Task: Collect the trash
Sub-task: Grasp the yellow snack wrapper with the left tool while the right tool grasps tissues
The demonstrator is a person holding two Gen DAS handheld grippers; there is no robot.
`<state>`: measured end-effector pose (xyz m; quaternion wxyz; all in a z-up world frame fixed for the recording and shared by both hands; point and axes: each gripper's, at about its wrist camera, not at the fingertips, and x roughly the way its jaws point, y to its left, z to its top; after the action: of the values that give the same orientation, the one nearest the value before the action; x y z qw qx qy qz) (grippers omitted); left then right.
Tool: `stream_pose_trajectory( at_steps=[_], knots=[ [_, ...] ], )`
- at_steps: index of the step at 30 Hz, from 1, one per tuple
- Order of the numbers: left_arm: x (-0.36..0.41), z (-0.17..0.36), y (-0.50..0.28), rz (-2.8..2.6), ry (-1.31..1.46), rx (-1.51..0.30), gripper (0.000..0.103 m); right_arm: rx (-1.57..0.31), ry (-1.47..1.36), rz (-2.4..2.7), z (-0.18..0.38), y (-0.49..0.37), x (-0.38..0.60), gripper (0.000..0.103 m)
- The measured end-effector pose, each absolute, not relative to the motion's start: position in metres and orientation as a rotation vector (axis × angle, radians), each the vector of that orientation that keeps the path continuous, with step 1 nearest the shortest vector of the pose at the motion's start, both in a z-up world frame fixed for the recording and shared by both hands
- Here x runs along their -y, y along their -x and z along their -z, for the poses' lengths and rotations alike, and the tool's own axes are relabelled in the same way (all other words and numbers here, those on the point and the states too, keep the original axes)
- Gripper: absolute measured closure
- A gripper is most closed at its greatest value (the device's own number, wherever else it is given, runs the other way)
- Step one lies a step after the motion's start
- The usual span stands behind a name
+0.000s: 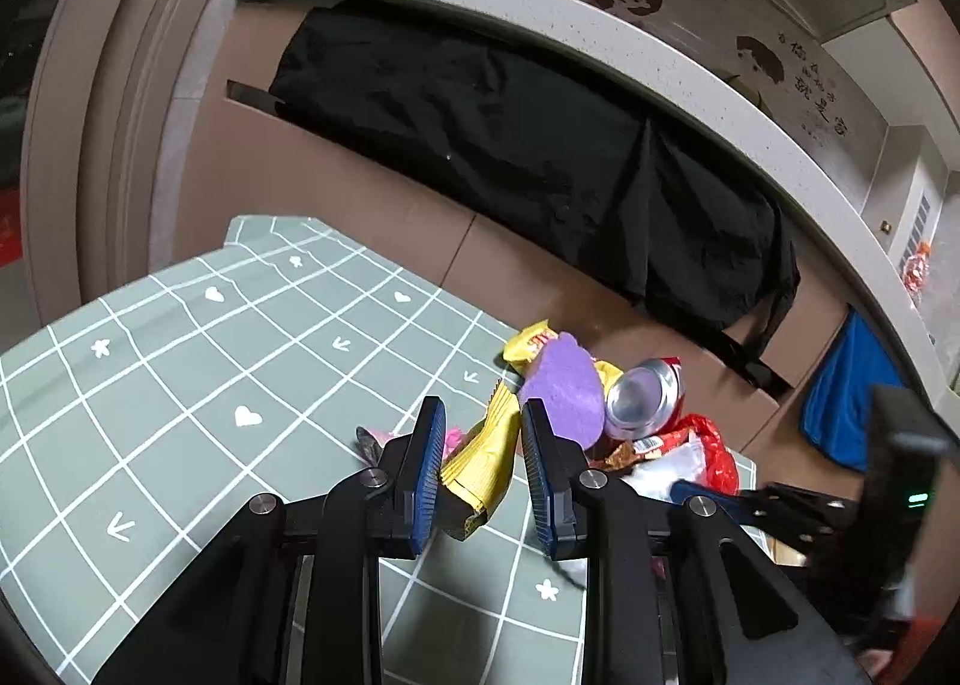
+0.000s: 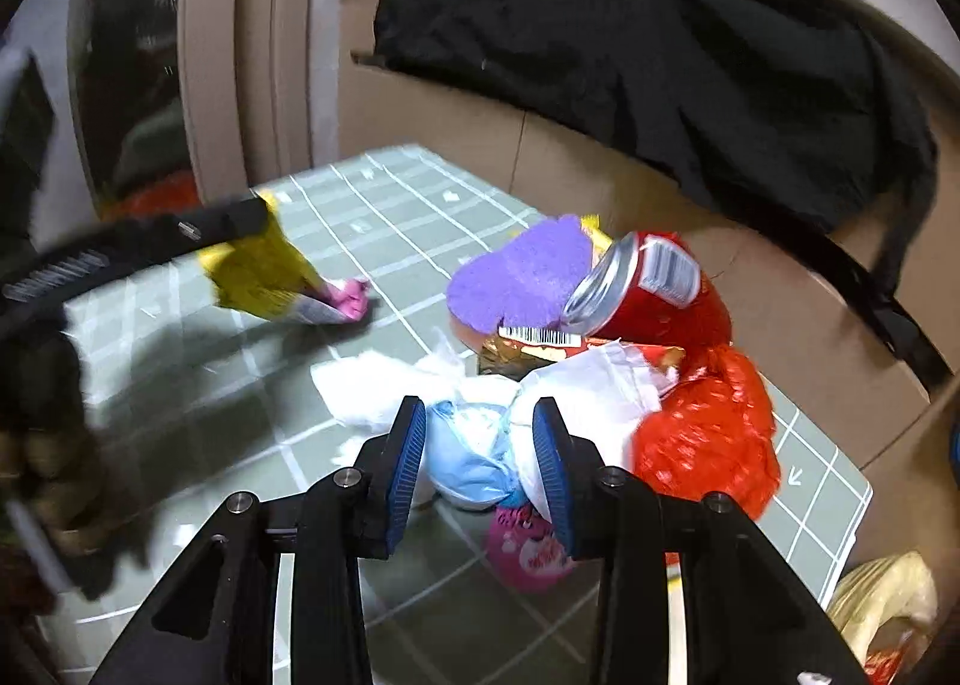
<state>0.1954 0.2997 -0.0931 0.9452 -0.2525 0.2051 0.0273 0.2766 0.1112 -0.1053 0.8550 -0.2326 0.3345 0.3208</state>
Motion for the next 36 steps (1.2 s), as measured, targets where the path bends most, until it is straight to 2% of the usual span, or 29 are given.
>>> stream_pose_trajectory(
  at_steps=[3,6,7,9,10,16,22,28,33,34,35,36],
  knots=[
    [-0.301,0.098,-0.2,-0.042,0.532,-0.449,0.076,-0.741,0.504,-0.647,0.121,-0.289,-0.114,0.063],
    [-0.301,0.102,-0.204,-0.045,0.538,-0.468,0.075,-0.755,0.473,-0.647,0.122,-0.295,-0.111,0.065],
    [-0.301,0.103,-0.204,-0.048,0.54,-0.469,0.071,-0.767,0.462,-0.651,0.119,-0.297,-0.11,0.073],
    [-0.303,0.104,-0.204,-0.047,0.548,-0.462,0.053,-0.77,0.404,-0.677,0.107,-0.295,-0.101,0.081],
    [-0.304,0.105,-0.203,-0.046,0.554,-0.455,0.043,-0.762,0.377,-0.693,0.098,-0.292,-0.096,0.081],
    [-0.305,0.104,-0.202,-0.046,0.571,-0.467,0.037,-0.651,0.29,-0.689,0.048,-0.266,-0.062,0.081],
    [-0.309,0.102,-0.214,-0.152,0.539,-0.568,0.036,-0.623,0.24,-0.638,0.032,-0.257,-0.024,0.081],
    [-0.315,0.118,-0.254,-0.208,0.575,-0.715,0.036,-0.647,0.201,-0.631,0.05,-0.254,-0.003,0.081],
    [-0.318,0.131,-0.265,-0.29,0.626,-0.761,0.038,-0.651,0.227,-0.666,0.063,-0.242,-0.003,0.081],
    [-0.316,0.13,-0.265,-0.298,0.614,-0.763,0.044,-0.65,0.229,-0.67,0.064,-0.24,-0.001,0.081],
    [-0.313,0.13,-0.265,-0.296,0.601,-0.773,0.059,-0.65,0.227,-0.677,0.064,-0.238,0.003,0.081],
    [-0.31,0.129,-0.266,-0.289,0.592,-0.783,0.066,-0.65,0.222,-0.681,0.065,-0.236,0.006,0.081]
  ],
)
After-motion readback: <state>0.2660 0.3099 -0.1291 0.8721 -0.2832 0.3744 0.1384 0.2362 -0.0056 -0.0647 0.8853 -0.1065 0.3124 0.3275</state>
